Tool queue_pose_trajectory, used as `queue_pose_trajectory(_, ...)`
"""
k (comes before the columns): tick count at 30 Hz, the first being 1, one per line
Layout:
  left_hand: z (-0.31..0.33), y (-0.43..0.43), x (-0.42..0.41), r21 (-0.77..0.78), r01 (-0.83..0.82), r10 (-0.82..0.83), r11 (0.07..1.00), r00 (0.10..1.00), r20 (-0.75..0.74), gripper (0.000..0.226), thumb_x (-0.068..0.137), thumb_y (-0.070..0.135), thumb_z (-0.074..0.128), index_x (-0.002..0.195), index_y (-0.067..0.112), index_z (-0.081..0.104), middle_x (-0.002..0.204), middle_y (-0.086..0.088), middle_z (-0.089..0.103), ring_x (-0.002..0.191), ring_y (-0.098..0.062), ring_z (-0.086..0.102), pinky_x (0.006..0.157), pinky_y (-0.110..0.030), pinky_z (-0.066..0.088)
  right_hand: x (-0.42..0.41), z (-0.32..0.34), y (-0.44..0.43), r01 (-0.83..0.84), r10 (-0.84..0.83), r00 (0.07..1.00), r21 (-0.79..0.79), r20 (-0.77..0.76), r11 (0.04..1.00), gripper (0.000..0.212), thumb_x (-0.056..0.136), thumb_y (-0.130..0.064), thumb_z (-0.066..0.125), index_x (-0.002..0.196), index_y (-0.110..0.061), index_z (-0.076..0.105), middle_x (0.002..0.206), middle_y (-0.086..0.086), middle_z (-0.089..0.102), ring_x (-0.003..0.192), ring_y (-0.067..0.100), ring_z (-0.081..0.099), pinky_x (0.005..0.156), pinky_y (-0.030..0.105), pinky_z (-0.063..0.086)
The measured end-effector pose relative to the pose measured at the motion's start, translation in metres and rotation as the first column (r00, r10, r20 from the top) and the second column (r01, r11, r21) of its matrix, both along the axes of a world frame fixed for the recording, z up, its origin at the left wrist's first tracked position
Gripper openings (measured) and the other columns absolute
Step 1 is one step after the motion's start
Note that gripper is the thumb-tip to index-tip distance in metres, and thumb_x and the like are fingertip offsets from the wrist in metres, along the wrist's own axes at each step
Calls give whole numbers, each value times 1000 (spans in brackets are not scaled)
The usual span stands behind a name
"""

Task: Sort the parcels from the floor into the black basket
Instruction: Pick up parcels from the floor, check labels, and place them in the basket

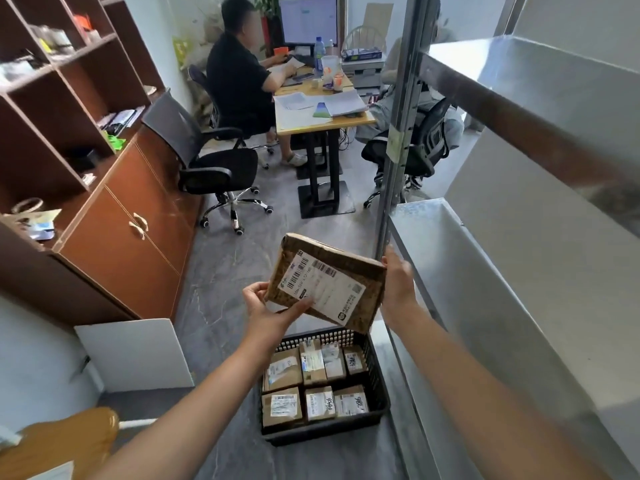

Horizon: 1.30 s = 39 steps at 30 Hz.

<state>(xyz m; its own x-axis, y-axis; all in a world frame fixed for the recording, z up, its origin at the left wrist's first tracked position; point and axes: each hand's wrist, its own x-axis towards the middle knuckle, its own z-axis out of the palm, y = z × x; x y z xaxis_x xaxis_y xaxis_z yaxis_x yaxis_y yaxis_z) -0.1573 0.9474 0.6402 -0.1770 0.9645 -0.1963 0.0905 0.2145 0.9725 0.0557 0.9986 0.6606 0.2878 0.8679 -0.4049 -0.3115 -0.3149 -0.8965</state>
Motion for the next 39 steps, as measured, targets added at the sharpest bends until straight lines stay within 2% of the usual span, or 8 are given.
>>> queue_pose_trajectory(9, -14, 16, 17, -222, -152, 217, 963, 925, 312, 44, 88, 21, 71, 118, 9, 41, 119, -20, 63, 100, -29, 71, 82, -39, 60, 1, -31, 12, -163, 164, 982, -18, 88, 986, 49, 103, -50, 25, 118, -11, 51, 109, 15, 66, 96, 26, 67, 59, 30, 55)
queue_pose_trajectory(15, -27, 28, 2, -222, -115, 94, 968, 990, -103, 43, 95, 39, 59, 106, -2, 54, 104, -15, 67, 84, -16, 63, 67, -25, 49, 2, -56, 26, -217, 228, 963, -88, 145, 972, 31, 107, -35, 34, 128, -31, 55, 126, 4, 55, 108, 18, 61, 74, 29, 57)
queue_pose_trajectory(18, -44, 38, -14, -241, -94, 56, 966, 985, -162, 43, 94, 37, 62, 100, -5, 55, 100, -19, 68, 83, -21, 63, 75, -36, 53, -3, -66, 29, -194, 210, 970, -121, 126, 973, 28, 107, -22, 35, 123, -31, 56, 104, -1, 67, 87, 9, 67, 57, 20, 54)
queue_pose_trajectory(24, -82, 66, -32, -330, -21, 1, 944, 998, -59, 31, 94, 25, 65, 117, 9, 53, 111, -8, 70, 101, -16, 68, 83, -25, 54, -20, -103, 44, -116, 174, 945, -216, 277, 970, 30, 106, -17, 36, 124, -29, 58, 110, -2, 69, 99, 14, 67, 83, 37, 59)
queue_pose_trajectory(28, -115, 89, -36, -397, 68, -84, 915, 996, -24, 48, 94, 20, 65, 138, 12, 49, 119, -4, 69, 109, -16, 66, 102, -42, 50, -23, -131, 58, -70, 160, 937, -280, 311, 957, 38, 107, -11, 31, 131, -26, 56, 110, -5, 69, 95, 6, 67, 75, 22, 56)
queue_pose_trajectory(34, -183, 108, -29, -473, 159, -185, 867, 983, -9, 39, 94, 2, 61, 133, 1, 57, 126, -5, 63, 118, -17, 60, 100, -28, 50, -20, -196, 59, -73, 262, 818, -360, 513, 930, 52, 103, -11, 29, 144, -38, 46, 127, 1, 52, 120, 13, 49, 110, 33, 37)
queue_pose_trajectory(36, -210, 107, -24, -511, 182, -207, 840, 978, 9, 33, 96, 1, 57, 128, 4, 62, 121, 0, 65, 110, -13, 62, 90, -17, 52, -13, -220, 51, -91, 311, 781, -394, 542, 915, 51, 104, -10, 30, 148, -34, 42, 126, 6, 47, 120, 15, 45, 108, 29, 33)
queue_pose_trajectory(39, -264, 98, -17, -590, 145, -188, 795, 982, -12, 25, 95, 13, 59, 115, 19, 73, 106, 7, 75, 102, -14, 69, 98, -36, 52, -4, -261, 39, -115, 352, 759, -419, 548, 901, 48, 105, -13, 32, 146, -34, 44, 116, 0, 50, 108, 7, 50, 95, 19, 35)
